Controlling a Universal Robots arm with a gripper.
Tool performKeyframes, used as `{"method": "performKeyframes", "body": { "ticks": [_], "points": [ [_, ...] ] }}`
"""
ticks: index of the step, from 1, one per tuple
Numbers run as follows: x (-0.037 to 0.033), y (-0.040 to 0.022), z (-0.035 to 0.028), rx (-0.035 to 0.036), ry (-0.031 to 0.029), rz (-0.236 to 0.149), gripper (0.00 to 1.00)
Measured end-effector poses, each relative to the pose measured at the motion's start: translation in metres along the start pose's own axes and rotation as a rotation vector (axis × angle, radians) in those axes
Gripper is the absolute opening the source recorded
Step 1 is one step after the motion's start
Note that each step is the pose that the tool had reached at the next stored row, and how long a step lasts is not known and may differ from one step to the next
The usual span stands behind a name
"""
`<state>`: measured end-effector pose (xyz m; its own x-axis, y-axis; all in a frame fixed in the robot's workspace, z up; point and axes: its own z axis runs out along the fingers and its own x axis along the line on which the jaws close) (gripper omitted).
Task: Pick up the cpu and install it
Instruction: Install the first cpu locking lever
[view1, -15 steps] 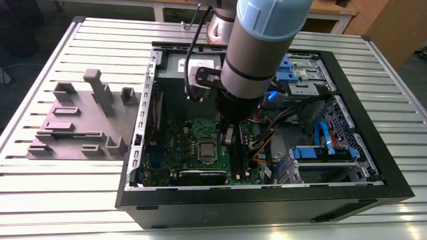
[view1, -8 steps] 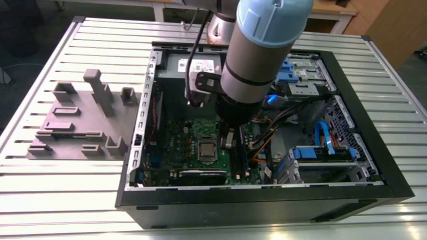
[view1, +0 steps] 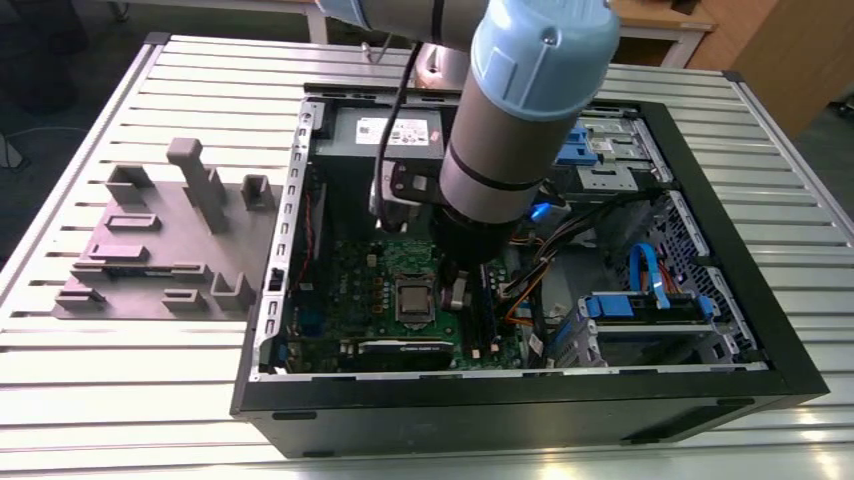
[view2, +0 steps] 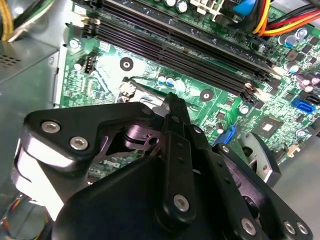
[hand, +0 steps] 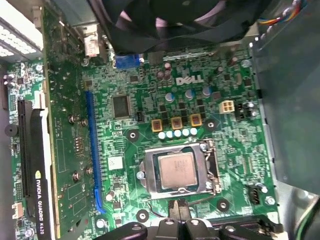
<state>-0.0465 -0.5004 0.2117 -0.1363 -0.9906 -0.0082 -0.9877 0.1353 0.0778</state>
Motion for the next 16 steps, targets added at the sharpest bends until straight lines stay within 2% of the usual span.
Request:
{"method": "performKeyframes", "body": {
  "ticks": [6, 11, 16],
  "points": [
    [0.0043, -0.0011, 0.0070, -0.0029, 0.0020, -0.022, 0.10],
    [0.0064, -0.0015, 0.0087, -0.0032, 0.0046, -0.050, 0.10],
    [0.0072, -0.0020, 0.0146, -0.0033, 0.0066, -0.071, 0.10]
  ]
}}
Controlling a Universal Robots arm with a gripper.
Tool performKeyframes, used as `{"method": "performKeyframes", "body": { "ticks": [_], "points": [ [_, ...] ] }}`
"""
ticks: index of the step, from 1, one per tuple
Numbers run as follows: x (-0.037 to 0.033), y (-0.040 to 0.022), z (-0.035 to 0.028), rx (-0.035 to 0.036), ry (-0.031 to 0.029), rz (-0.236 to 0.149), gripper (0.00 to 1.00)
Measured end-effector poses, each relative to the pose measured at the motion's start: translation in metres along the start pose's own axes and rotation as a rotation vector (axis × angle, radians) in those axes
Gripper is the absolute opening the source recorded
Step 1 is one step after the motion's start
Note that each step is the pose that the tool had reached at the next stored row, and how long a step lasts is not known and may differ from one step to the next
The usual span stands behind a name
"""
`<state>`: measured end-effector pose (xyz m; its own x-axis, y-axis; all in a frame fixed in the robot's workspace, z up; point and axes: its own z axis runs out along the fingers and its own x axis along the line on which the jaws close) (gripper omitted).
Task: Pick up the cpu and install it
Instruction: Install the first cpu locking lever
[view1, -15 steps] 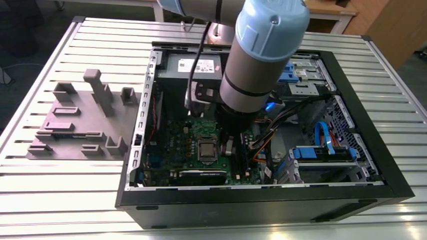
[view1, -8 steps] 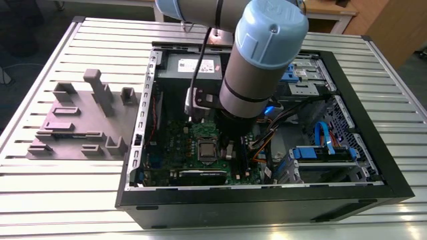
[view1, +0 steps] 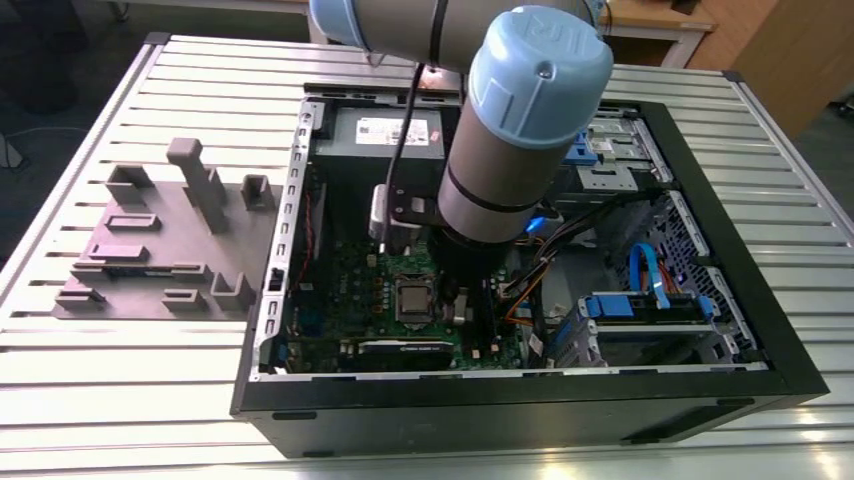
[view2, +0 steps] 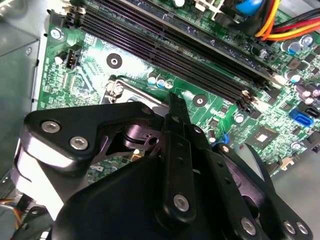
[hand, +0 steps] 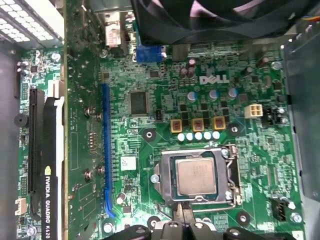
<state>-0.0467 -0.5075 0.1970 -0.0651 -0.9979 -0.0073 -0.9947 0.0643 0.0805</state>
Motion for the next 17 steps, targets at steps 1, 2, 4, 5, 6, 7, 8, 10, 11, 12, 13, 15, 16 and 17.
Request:
{"method": "performKeyframes", "body": {
  "ticks": [1, 2, 4, 5, 6, 7, 8, 10, 11, 12, 13, 15, 16, 17],
  "points": [
    [0.0002, 0.0000, 0.0007, -0.0001, 0.0005, -0.004, 0.10],
    [0.0004, 0.0001, 0.0011, -0.0001, 0.0009, -0.009, 0.10],
    [0.0007, 0.0001, 0.0018, -0.0001, 0.0017, -0.017, 0.10],
    [0.0008, 0.0001, 0.0020, -0.0001, 0.0020, -0.020, 0.10],
    [0.0008, 0.0000, 0.0025, -0.0001, 0.0022, -0.023, 0.10],
    [0.0008, -0.0001, 0.0033, -0.0002, 0.0024, -0.024, 0.10],
    [0.0008, -0.0001, 0.0039, -0.0002, 0.0026, -0.026, 0.10],
    [0.0008, -0.0002, 0.0049, -0.0002, 0.0030, -0.027, 0.10],
    [0.0009, -0.0003, 0.0053, -0.0002, 0.0031, -0.027, 0.10],
    [0.0009, -0.0003, 0.0057, -0.0002, 0.0034, -0.028, 0.10],
    [0.0008, -0.0003, 0.0059, -0.0002, 0.0038, -0.028, 0.10],
    [0.0008, -0.0004, 0.0064, -0.0001, 0.0040, -0.028, 0.10],
    [0.0008, -0.0006, 0.0067, -0.0002, 0.0041, -0.028, 0.10],
    [0.0008, -0.0007, 0.0067, -0.0003, 0.0043, -0.028, 0.10]
  ]
}}
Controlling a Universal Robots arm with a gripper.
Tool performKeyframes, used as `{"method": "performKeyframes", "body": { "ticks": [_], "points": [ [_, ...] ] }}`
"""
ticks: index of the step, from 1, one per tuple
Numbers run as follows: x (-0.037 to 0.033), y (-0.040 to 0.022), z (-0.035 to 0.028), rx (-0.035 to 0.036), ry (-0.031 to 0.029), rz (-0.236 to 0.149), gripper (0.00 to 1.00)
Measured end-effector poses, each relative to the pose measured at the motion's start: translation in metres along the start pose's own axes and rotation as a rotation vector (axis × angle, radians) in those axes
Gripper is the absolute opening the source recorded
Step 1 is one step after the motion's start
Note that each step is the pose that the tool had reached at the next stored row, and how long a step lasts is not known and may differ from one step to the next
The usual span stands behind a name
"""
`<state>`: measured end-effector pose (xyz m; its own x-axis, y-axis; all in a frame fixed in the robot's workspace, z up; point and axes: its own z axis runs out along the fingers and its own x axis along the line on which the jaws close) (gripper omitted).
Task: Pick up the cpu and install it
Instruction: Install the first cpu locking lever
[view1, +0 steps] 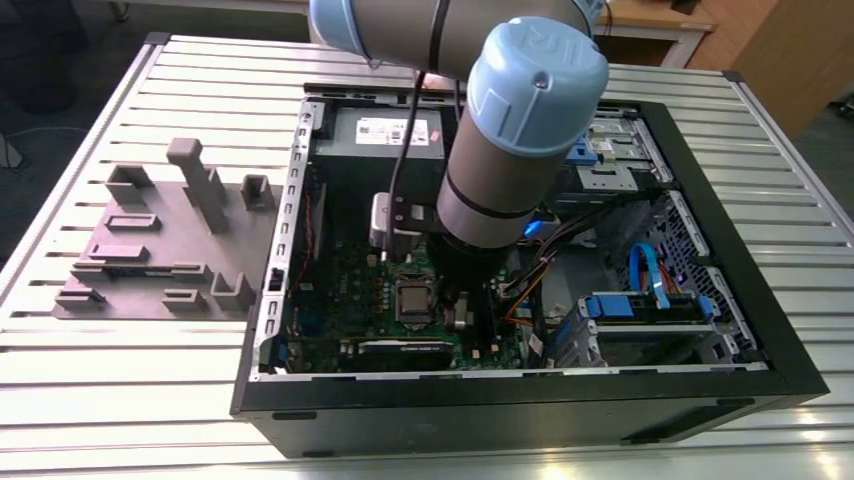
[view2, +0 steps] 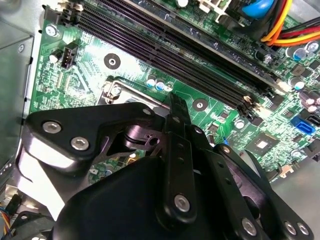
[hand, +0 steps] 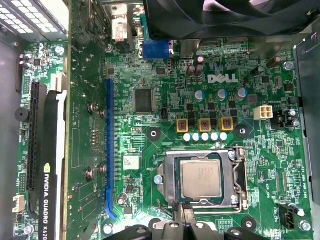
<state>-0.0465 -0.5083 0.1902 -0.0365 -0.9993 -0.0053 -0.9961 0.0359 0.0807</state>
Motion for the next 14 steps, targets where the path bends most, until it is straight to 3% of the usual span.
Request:
{"method": "performKeyframes", "body": {
  "ticks": [14],
  "points": [
    [-0.0003, -0.0074, 0.0009, 0.0003, -0.0005, -0.002, 0.10]
  ]
}}
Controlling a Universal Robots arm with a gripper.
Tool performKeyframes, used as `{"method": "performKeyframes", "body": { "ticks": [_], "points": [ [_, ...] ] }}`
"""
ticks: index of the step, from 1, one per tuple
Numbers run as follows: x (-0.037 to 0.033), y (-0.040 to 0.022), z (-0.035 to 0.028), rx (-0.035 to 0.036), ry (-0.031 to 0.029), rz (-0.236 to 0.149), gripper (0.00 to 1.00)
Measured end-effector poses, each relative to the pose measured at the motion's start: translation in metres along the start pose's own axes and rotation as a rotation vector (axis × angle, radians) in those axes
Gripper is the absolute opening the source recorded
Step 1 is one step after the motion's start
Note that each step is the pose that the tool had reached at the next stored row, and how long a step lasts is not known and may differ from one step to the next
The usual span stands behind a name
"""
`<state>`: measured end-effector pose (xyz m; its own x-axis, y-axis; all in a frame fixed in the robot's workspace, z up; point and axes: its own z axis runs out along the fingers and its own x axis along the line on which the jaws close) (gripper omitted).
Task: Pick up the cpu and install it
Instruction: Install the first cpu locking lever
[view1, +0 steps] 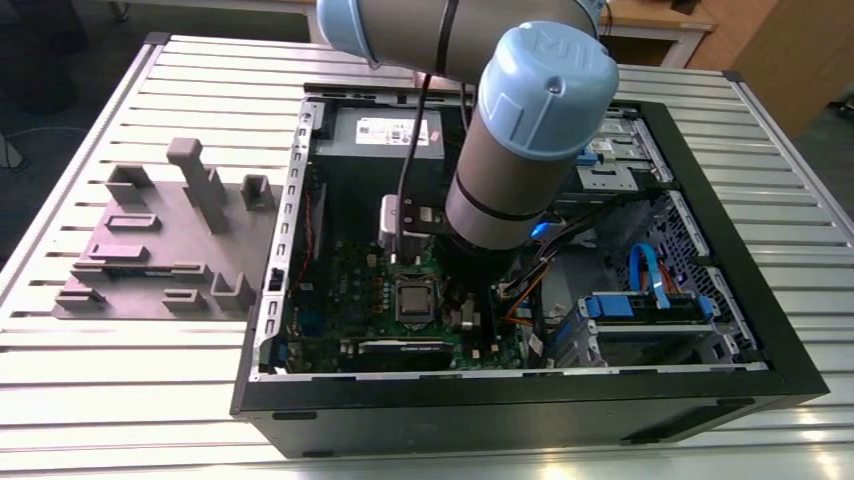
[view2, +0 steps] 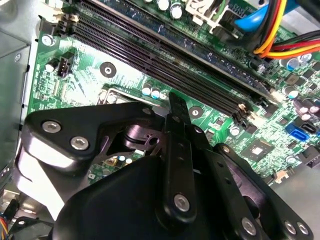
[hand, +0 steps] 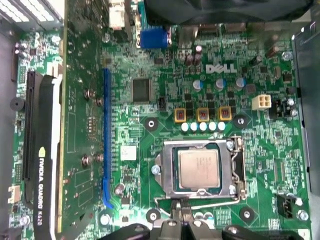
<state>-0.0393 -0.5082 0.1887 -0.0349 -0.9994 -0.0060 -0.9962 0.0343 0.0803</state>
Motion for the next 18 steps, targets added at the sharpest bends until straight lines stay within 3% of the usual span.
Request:
{"method": "performKeyframes", "body": {
  "ticks": [9, 18],
  "points": [
    [0.0001, 0.0022, -0.0031, 0.0002, -0.0003, 0.000, 0.10],
    [0.0000, 0.0045, -0.0301, -0.0002, 0.0001, 0.000, 0.10]
  ]
}}
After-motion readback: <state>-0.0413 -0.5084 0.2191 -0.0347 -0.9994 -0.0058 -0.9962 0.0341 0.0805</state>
